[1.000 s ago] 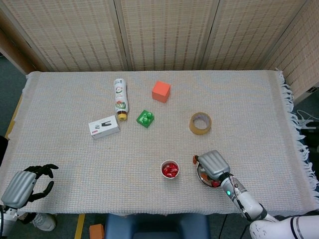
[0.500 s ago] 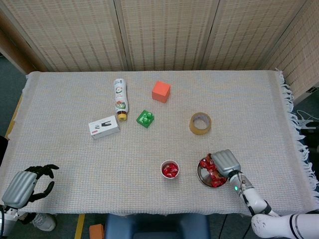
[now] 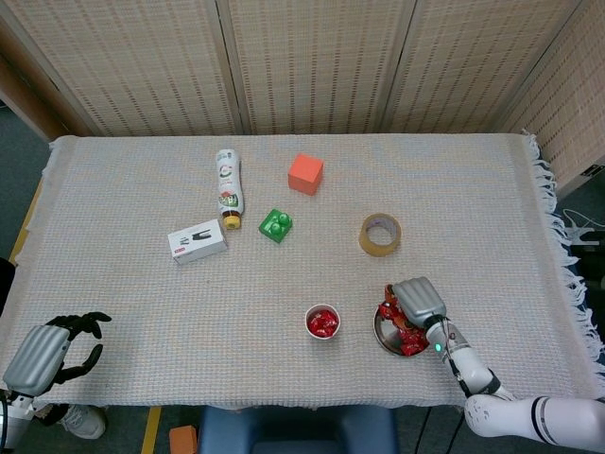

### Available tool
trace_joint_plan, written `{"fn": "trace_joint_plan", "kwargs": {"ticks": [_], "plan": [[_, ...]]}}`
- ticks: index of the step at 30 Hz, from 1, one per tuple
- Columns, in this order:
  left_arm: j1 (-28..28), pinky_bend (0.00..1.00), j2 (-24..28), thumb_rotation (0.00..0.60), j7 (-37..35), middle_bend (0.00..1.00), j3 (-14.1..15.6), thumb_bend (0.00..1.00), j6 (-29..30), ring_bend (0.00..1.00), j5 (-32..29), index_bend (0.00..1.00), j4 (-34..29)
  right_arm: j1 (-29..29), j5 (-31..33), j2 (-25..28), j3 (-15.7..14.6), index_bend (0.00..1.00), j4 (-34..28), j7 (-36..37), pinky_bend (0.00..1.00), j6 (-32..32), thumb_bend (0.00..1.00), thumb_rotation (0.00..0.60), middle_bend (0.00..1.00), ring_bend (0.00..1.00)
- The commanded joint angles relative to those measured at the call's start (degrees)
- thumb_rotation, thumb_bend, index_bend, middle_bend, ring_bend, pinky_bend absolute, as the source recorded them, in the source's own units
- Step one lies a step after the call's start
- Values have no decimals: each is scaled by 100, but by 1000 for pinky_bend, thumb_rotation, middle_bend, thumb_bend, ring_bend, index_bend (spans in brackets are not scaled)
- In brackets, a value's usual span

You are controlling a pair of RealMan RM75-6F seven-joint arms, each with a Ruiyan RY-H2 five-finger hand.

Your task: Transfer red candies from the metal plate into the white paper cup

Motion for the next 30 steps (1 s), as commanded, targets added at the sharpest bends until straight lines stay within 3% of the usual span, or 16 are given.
{"fn": "trace_joint_plan", "kwargs": {"ticks": [1,13,30], "plan": [[0,415,0,600,0,478,-1,432,3,412,0,301,0,-12,-24,-26,1,439,40,18,1000,-32,211,600,895,788],[6,415,4,600,-22,478,2,432,19,412,13,301,7,-36,-21,-136,-25,464,202,1,1000,-188,210,600,895,789],[-1,415,0,600,-30,478,1,431,10,412,12,301,15,-126,-93,-55,50,654,4,-1,1000,-39,231,600,896,792]]}}
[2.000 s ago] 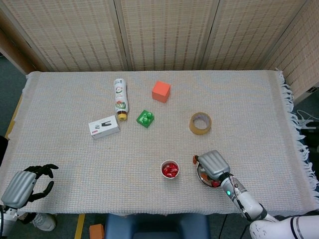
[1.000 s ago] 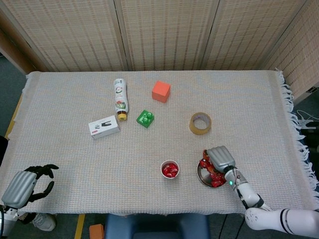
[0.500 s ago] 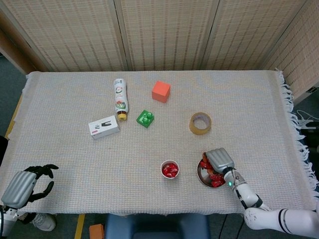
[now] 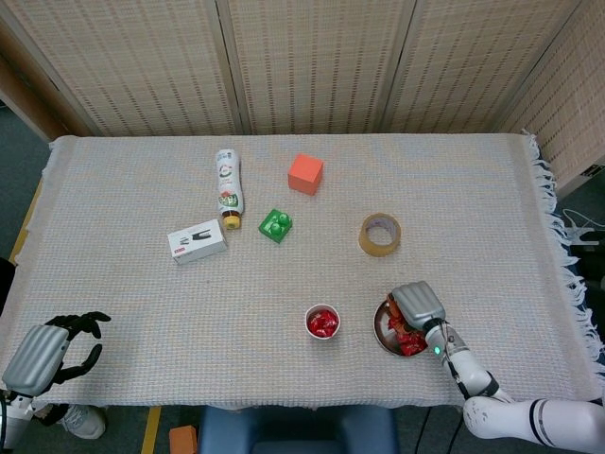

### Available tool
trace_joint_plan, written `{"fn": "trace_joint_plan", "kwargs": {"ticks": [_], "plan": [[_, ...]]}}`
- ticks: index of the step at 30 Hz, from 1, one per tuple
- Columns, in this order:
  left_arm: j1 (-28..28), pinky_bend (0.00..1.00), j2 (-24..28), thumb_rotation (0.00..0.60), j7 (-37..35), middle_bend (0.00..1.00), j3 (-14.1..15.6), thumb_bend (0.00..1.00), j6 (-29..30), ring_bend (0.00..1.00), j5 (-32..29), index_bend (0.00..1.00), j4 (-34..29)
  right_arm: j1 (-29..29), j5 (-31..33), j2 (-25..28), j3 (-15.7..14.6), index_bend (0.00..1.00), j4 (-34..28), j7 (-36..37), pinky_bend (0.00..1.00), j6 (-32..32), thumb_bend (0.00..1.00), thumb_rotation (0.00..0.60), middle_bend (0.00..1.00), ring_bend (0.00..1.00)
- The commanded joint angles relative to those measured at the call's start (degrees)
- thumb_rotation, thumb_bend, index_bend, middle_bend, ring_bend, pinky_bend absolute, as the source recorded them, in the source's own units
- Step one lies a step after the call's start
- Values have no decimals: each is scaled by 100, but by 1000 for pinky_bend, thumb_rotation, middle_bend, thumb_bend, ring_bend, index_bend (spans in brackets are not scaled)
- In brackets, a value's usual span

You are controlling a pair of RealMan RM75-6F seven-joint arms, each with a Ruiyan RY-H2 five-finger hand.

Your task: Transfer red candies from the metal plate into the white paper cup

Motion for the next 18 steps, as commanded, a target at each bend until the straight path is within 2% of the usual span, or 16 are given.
{"fn": "trace_joint_plan", "kwargs": {"ticks": [1,7,12,18], "plan": [[-1,415,-1,600,2,478,0,431,-3,412,0,301,0,-25,-98,83,39,656,-148,56,1000,54,234,600,895,792],[-4,415,0,600,5,478,2,431,-6,412,3,301,0,-95,-517,374,141,662,-714,214,1000,274,238,600,896,792],[-9,415,0,600,18,478,7,432,-19,412,8,301,-6,-165,-1110,619,268,662,-1261,443,1000,502,238,600,896,792],[-4,415,0,600,25,477,7,432,-9,412,7,301,-12,-197,-1640,701,391,663,-1608,701,1000,609,238,600,896,792]]}}
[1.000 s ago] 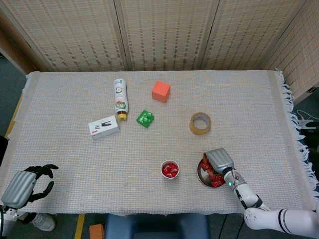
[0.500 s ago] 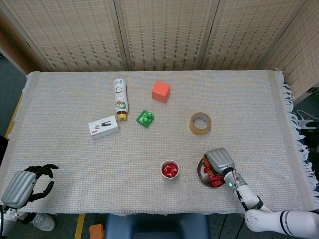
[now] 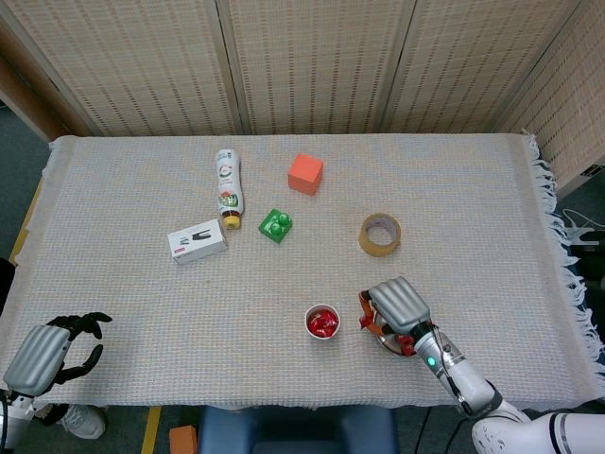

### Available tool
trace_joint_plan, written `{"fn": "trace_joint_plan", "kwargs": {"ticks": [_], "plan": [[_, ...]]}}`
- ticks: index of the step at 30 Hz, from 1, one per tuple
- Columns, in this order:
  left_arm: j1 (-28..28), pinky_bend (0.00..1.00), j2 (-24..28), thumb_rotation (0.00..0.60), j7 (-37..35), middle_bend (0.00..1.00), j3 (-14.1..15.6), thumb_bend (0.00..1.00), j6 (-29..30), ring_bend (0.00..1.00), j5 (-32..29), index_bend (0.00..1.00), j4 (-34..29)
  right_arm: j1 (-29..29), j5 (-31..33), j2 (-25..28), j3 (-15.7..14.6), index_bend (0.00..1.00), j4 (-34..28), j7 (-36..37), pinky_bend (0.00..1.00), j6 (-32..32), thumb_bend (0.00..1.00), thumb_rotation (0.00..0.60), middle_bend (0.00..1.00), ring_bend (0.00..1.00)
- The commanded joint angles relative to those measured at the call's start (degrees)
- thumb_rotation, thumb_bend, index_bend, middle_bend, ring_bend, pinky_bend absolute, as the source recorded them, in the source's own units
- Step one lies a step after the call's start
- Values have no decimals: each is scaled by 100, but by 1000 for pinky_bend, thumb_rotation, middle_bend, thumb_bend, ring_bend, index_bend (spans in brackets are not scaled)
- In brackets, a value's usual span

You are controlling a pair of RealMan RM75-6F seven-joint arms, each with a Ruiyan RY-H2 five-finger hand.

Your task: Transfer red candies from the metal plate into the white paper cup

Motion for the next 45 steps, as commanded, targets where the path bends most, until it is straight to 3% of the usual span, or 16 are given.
{"fn": "trace_joint_plan", "kwargs": {"ticks": [1,16,24,35,39,45], "plan": [[-1,415,1,600,-1,478,-3,432,3,412,0,301,-2,-27,-268,17,84,664,-132,191,1000,55,238,600,896,792],[27,415,10,600,-67,477,-10,432,81,413,17,301,23,86,-727,-655,250,668,526,871,1000,-257,238,600,896,792],[26,415,11,600,-70,478,-9,431,82,412,26,301,22,64,-813,-714,220,576,681,948,1000,-312,238,600,895,792],[21,415,10,600,-59,478,-6,432,64,412,23,302,18,-15,-903,-576,198,401,689,1110,1000,-328,183,600,896,792],[20,415,10,600,-51,478,-3,432,62,412,28,301,16,-159,-1108,-386,155,384,580,1249,1000,-132,170,600,896,777],[-4,415,-1,600,-36,478,0,432,17,413,32,301,16,-658,-1598,-26,-103,406,612,1022,1000,644,157,600,862,643]]}}
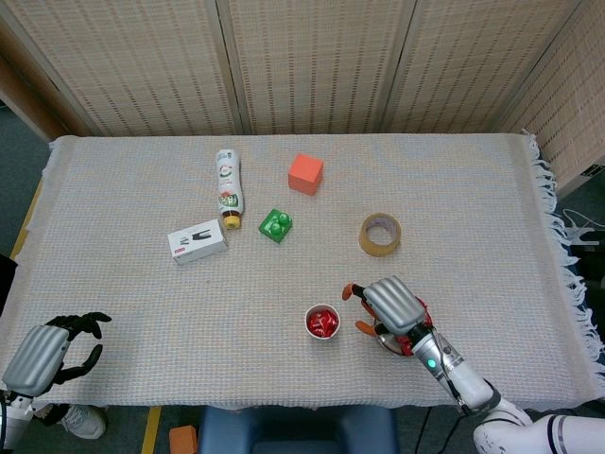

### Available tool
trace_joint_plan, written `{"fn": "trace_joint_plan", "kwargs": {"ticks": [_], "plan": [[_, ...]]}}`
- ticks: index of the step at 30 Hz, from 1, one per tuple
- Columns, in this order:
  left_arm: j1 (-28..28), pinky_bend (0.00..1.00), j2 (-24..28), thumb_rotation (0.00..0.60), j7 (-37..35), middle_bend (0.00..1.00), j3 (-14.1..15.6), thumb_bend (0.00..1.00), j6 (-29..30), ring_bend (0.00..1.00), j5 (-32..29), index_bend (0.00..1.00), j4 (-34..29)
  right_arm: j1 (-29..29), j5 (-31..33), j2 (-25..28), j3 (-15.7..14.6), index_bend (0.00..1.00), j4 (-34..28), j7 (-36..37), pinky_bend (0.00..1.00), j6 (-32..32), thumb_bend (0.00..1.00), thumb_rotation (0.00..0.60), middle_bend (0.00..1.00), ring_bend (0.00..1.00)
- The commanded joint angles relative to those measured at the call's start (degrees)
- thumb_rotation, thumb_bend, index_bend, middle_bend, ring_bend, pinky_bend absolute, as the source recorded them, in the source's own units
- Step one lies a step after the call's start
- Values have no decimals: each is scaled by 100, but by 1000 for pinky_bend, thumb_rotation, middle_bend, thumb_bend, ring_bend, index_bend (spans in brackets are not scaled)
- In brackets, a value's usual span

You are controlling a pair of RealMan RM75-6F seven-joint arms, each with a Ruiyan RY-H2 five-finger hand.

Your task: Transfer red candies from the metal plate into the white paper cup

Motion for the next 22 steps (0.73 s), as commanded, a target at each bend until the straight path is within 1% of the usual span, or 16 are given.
{"fn": "trace_joint_plan", "kwargs": {"ticks": [1,3,4,6,7,9,11,12,15,18,22], "plan": [[-9,414,-7,600,22,478,0,432,-12,413,4,301,-1,-388,-280,260,-221,407,59,-312,1000,531,155,600,826,605],[-22,415,-17,600,54,478,5,432,-48,412,-2,301,-3,-600,-339,322,-313,407,153,-584,1000,827,152,600,749,530],[-28,415,-20,600,66,478,7,431,-68,412,-10,301,-7,-697,-369,327,-348,408,223,-688,995,964,148,600,693,476],[-43,415,-28,600,104,478,7,431,-110,412,-29,301,-14,-923,-452,292,-412,407,437,-828,966,1284,138,600,603,397],[-50,414,-33,600,122,478,6,432,-126,412,-36,301,-16,-1014,-494,258,-426,407,553,-840,951,1418,135,600,576,376],[-64,415,-45,600,165,477,5,432,-169,413,-59,301,-24,-1205,-607,177,-447,407,831,-769,904,1694,132,600,516,331],[-81,415,-57,600,217,477,3,432,-217,413,-84,301,-32,-1360,-730,92,-458,403,1122,-651,835,1920,131,600,449,285],[-87,415,-63,600,239,478,0,432,-234,412,-98,301,-38,-1415,-777,63,-467,400,1241,-636,813,1991,130,600,430,272],[-105,415,-79,600,302,478,-8,432,-286,412,-140,301,-48,-1588,-931,-18,-491,375,1529,-603,686,2225,130,600,360,226],[-121,415,-93,600,357,478,-12,432,-343,412,-187,301,-58,-1720,-1060,-88,-481,358,1756,-447,613,2407,130,600,328,209],[-134,415,-102,600,409,478,-11,432,-379,413,-206,301,-74,-1834,-1145,-105,-473,327,1936,-276,544,2483,130,600,297,194]]}}
